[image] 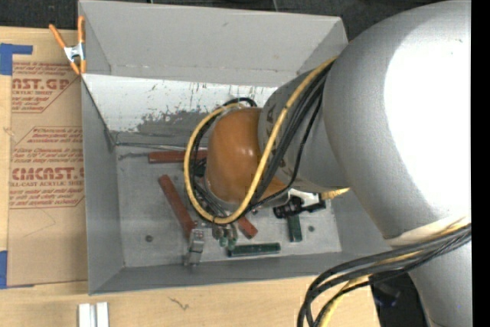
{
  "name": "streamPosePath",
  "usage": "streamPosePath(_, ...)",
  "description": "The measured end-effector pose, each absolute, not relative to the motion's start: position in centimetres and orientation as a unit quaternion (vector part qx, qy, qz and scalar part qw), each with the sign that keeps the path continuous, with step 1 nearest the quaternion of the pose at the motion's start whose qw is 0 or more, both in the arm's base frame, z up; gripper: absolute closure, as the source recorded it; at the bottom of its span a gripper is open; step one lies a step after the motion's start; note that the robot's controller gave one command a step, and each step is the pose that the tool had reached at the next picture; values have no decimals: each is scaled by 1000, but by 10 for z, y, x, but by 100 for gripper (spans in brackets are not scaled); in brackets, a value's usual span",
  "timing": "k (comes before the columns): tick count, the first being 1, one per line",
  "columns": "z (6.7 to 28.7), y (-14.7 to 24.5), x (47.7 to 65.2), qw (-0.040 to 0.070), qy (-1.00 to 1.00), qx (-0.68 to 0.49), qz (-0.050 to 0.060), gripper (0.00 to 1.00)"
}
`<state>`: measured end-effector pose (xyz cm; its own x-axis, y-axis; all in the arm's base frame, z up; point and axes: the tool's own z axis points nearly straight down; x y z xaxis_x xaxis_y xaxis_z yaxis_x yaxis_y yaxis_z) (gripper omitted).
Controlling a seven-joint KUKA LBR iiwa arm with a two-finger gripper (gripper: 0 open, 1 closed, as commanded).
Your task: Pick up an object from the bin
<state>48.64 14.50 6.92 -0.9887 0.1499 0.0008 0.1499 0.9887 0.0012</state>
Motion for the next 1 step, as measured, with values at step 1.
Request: streamPosePath(1, 69, 135, 497, 0, -996, -95, -1, 0)
